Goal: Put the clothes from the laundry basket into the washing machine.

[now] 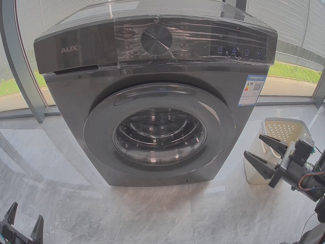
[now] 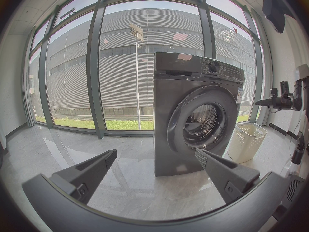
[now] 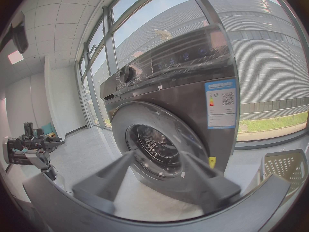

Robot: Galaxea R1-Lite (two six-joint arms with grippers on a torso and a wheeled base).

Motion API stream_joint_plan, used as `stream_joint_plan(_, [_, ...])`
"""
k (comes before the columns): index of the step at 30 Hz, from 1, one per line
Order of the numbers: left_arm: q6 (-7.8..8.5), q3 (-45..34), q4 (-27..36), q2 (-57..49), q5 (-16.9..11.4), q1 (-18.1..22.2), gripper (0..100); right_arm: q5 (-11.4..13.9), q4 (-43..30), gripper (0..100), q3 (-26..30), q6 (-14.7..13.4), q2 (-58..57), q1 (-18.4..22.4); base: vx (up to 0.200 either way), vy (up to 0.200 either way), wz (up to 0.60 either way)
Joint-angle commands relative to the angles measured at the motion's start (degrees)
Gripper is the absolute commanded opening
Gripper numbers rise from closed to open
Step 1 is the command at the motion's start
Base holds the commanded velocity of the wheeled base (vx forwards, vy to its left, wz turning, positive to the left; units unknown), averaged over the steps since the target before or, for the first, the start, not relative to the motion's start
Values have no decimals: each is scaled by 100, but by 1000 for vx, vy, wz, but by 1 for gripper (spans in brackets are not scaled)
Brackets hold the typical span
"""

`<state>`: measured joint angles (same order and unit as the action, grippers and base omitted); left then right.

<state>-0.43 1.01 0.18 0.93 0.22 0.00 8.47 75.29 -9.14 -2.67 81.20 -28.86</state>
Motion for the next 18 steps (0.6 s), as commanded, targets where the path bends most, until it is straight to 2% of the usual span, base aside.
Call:
stream_joint_plan(1, [-19, -92, -1, -93, 4, 0, 100, 49, -155, 100, 809, 38, -1309, 161, 0, 0, 0])
stream_joint_plan(3, [-10, -92, 8, -93, 4, -9, 100, 40, -190, 100, 914, 38, -1511, 275, 0, 0, 0])
stream_joint_plan(5, [-28, -92, 8, -93, 4, -9, 100, 23, -278, 100, 914, 118, -1757, 732, 0, 0, 0])
stream_joint_plan(6, [-28, -92, 8, -93, 4, -9, 100, 23, -287, 100, 914, 144, -1801, 820, 0, 0, 0])
stream_joint_plan(7, [-54, -92, 8, -93, 4, -9, 100, 58, -322, 100, 914, 258, -2029, 1251, 0, 0, 0])
stream_joint_plan(9, [-63, -92, 8, -93, 4, -9, 100, 120, -401, 100, 914, 337, -2293, 1620, 0, 0, 0])
stream_joint_plan(13, [-72, -92, 8, -93, 4, -9, 100, 383, -427, 100, 914, 355, -3154, 2051, 0, 0, 0])
stream_joint_plan(17, [-72, -92, 8, -93, 4, -9, 100, 541, -559, 100, 914, 364, -3787, 2367, 0, 0, 0])
stream_joint_plan(18, [-72, -92, -1, -93, 4, -9, 100, 585, -893, 100, 914, 372, -4174, 2578, 0, 0, 0])
